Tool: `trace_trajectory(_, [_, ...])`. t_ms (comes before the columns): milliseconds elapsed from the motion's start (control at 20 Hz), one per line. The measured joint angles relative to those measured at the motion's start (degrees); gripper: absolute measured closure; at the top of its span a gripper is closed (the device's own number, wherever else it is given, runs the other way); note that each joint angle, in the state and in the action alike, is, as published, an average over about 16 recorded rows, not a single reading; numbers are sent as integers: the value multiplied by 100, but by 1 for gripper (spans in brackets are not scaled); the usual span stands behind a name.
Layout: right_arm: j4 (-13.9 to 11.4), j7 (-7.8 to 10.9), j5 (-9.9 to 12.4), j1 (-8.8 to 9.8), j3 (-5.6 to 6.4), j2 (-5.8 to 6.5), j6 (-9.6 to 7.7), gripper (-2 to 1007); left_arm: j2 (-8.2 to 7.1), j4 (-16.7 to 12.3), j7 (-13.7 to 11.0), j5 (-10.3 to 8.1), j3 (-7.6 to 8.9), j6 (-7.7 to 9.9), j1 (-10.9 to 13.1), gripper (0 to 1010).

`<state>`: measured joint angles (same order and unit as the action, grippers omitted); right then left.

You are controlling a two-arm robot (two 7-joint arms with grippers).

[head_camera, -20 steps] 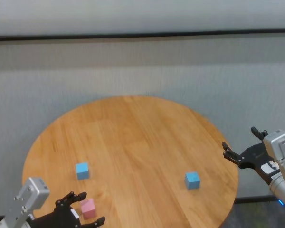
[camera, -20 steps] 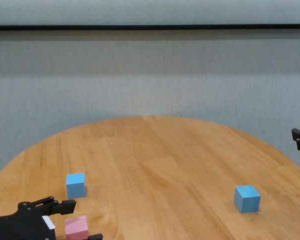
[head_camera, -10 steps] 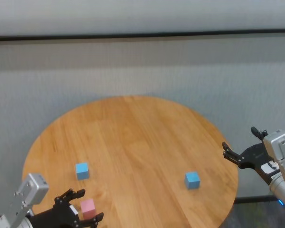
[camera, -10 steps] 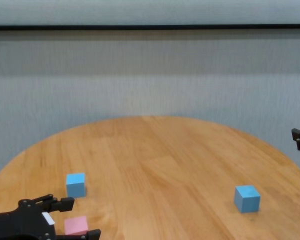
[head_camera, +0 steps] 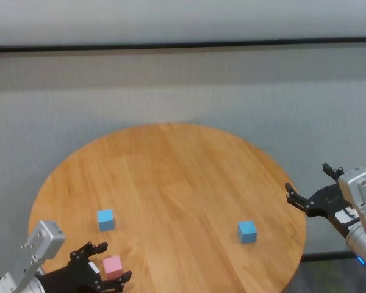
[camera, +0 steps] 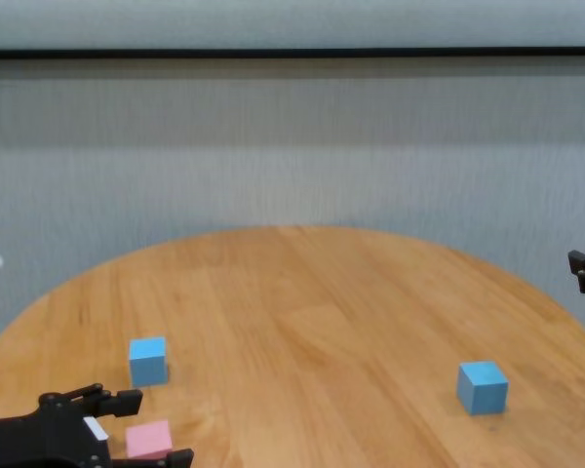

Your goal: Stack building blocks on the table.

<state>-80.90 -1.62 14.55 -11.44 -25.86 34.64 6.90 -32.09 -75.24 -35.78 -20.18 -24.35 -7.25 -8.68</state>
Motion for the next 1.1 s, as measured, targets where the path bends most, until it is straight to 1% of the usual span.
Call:
trace_trajectory(300, [0, 0, 0, 0, 0, 0, 0, 0, 70, 200, -42, 35, -10, 6, -97, 10])
trace_trajectory(550, [0, 0, 0, 0, 0, 0, 0, 0, 104, 311, -77, 50, -21, 10, -147, 10])
trace_trajectory(850, [0, 0, 0, 0, 0, 0, 0, 0, 116, 368, -97, 72, -39, 21, -174, 11])
trace_trajectory(1100, [0, 0, 0, 0, 0, 0, 0, 0, 110, 370, -109, 100, -62, 41, -186, 36])
